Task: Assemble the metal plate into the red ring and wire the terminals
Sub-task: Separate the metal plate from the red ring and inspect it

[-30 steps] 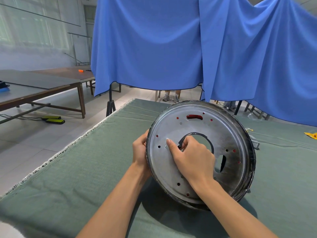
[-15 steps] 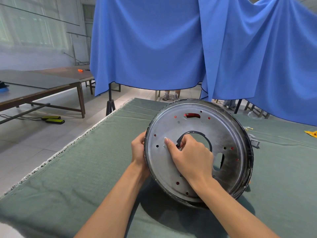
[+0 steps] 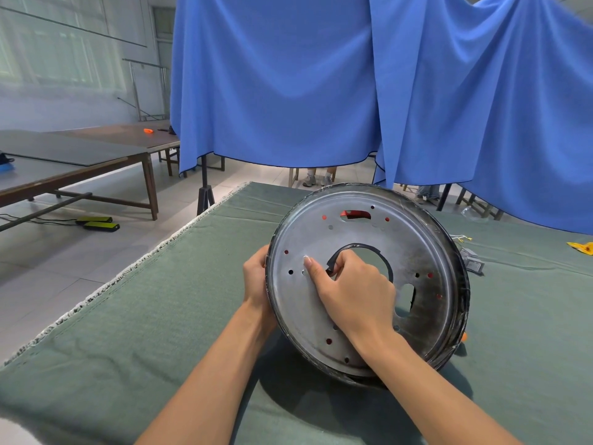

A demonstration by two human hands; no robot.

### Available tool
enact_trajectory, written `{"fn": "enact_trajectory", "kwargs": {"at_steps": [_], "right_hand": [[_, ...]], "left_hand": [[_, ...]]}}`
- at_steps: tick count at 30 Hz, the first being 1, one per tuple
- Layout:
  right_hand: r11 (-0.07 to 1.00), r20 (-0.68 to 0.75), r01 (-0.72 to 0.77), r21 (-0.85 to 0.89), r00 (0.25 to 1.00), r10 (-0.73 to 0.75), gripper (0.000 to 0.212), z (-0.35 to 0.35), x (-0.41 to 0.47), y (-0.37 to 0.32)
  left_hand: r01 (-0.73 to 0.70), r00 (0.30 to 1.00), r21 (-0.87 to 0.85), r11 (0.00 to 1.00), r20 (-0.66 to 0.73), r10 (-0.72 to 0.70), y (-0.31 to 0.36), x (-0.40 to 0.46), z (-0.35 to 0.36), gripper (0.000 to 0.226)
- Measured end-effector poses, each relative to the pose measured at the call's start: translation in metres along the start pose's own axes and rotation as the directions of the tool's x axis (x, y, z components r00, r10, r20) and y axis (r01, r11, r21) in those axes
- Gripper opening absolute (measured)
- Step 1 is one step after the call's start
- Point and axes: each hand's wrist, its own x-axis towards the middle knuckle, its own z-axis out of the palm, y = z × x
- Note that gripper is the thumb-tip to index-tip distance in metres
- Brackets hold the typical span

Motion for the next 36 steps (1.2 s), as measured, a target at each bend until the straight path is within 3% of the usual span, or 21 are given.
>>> {"fn": "enact_trajectory", "kwargs": {"at_steps": [3,10,25,29,33,36], "right_hand": [[1.0,-0.002,0.004,-0.007,1.0,-0.004,0.052,0.001,0.002,0.001],[1.0,-0.007,0.015,-0.019,1.0,-0.015,0.049,-0.001,0.003,0.001],[0.997,-0.101,0.065,0.034,0.993,-0.062,0.048,-0.011,-0.005,-0.001],[0.995,-0.137,0.087,0.048,0.987,-0.08,0.047,-0.011,-0.006,0.0],[0.994,-0.114,0.101,0.044,0.989,-0.095,0.049,-0.009,-0.006,0.004],[0.995,-0.115,0.096,0.032,0.989,-0.092,0.05,-0.008,-0.006,0.006]], "left_hand": [[0.003,1.0,0.023,1.0,-0.026,-0.003,0.001,-0.001,0.0,0.027],[0.035,0.999,0.041,0.999,-0.038,-0.034,0.002,-0.002,0.003,0.023],[0.006,0.999,0.042,0.999,0.037,-0.008,0.003,-0.002,0.003,0.032],[-0.001,0.998,0.023,1.0,0.061,-0.001,0.002,-0.002,0.003,0.048],[-0.043,0.997,0.022,0.999,0.064,0.042,0.004,-0.005,0.006,0.033],[-0.056,0.997,0.004,0.998,0.059,0.056,0.003,-0.004,0.005,0.037]]}}
